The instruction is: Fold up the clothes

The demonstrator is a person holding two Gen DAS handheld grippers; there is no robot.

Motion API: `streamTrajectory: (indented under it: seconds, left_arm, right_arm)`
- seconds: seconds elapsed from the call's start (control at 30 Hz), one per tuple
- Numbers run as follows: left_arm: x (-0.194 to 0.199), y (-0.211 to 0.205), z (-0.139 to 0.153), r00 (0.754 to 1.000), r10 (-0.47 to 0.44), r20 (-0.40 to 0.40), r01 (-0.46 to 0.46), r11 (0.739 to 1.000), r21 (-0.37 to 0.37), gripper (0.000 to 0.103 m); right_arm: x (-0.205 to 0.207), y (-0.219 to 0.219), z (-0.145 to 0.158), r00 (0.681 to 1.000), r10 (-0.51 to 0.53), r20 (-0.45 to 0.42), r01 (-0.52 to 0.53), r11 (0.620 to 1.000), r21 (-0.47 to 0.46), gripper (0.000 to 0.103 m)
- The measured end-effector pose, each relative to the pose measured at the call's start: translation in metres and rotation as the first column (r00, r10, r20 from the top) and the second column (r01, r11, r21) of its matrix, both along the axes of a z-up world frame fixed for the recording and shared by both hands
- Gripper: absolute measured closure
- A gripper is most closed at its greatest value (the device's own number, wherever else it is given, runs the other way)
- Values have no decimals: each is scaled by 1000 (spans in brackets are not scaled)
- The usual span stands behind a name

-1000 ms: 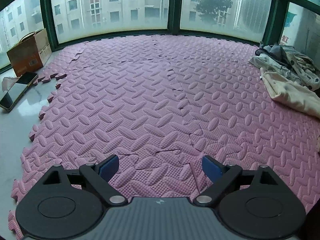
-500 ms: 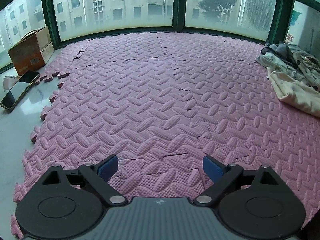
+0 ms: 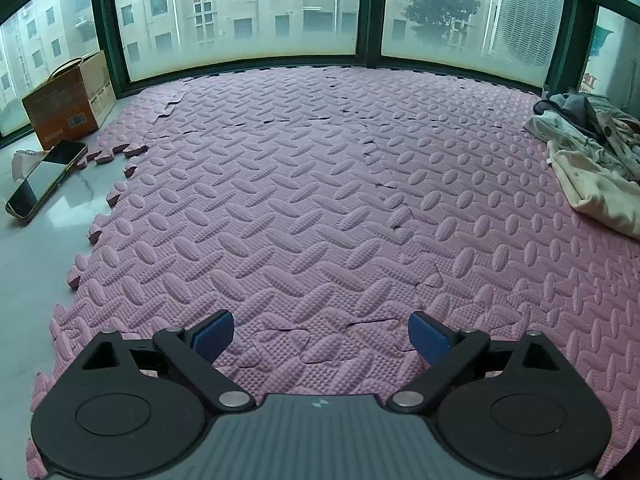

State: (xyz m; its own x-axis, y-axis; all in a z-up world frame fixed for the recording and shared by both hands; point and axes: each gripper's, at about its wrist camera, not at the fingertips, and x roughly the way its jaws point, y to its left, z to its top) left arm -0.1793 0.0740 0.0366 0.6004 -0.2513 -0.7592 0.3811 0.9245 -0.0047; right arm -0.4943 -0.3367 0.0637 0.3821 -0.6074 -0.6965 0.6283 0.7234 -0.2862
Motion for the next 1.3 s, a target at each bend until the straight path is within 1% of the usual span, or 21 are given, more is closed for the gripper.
streamTrajectory:
  seconds: [0.17, 0.2, 0.27, 0.4, 0.57, 0.7, 0.8, 1.0, 1.13, 1.2, 1.3]
  left_arm:
    - [2, 9, -1, 1000, 27, 8, -27, 1000, 1, 5]
    - [2, 11, -1, 999, 32, 10, -32, 999, 1, 4]
    - [4, 15, -1, 999, 46, 11, -46, 999, 2, 3]
    - [8, 26, -2, 996, 86, 8, -86, 996, 5, 3]
    - [17, 37, -3, 992, 125, 12, -125, 992, 18, 1]
    - [27, 40, -4, 988, 151, 19, -152, 988, 31, 1]
    - [37, 41, -6, 986, 165, 23, -166, 985, 44, 0]
    - [64, 42, -14, 977, 211, 21, -212, 975, 66, 0]
    - [80, 47, -16, 966, 256, 25, -257, 965, 45, 0]
    - [86, 50, -17, 959, 280, 40, -281, 959, 38, 0]
    - [96, 54, -20, 955, 293, 44, -294, 955, 27, 0]
  right_arm:
    - [18, 17, 16, 996, 74, 57, -76, 997, 22, 42]
    - [24, 20, 19, 993, 95, 70, -97, 995, 29, 40]
    - [38, 26, 21, 985, 144, 96, -149, 988, 48, 38]
    - [72, 41, 19, 963, 236, 128, -246, 967, 72, 38]
    - [119, 62, 16, 922, 350, 166, -370, 923, 107, 37]
    - [162, 87, 12, 872, 463, 162, -481, 870, 104, 37]
    - [195, 101, 8, 837, 521, 170, -541, 834, 109, 35]
    - [259, 125, -7, 787, 589, 185, -614, 777, 139, 34]
    - [295, 135, -21, 778, 596, 199, -626, 760, 174, 34]
    - [311, 142, -28, 776, 598, 201, -629, 758, 171, 34]
    - [327, 147, -36, 768, 605, 211, -639, 748, 181, 33]
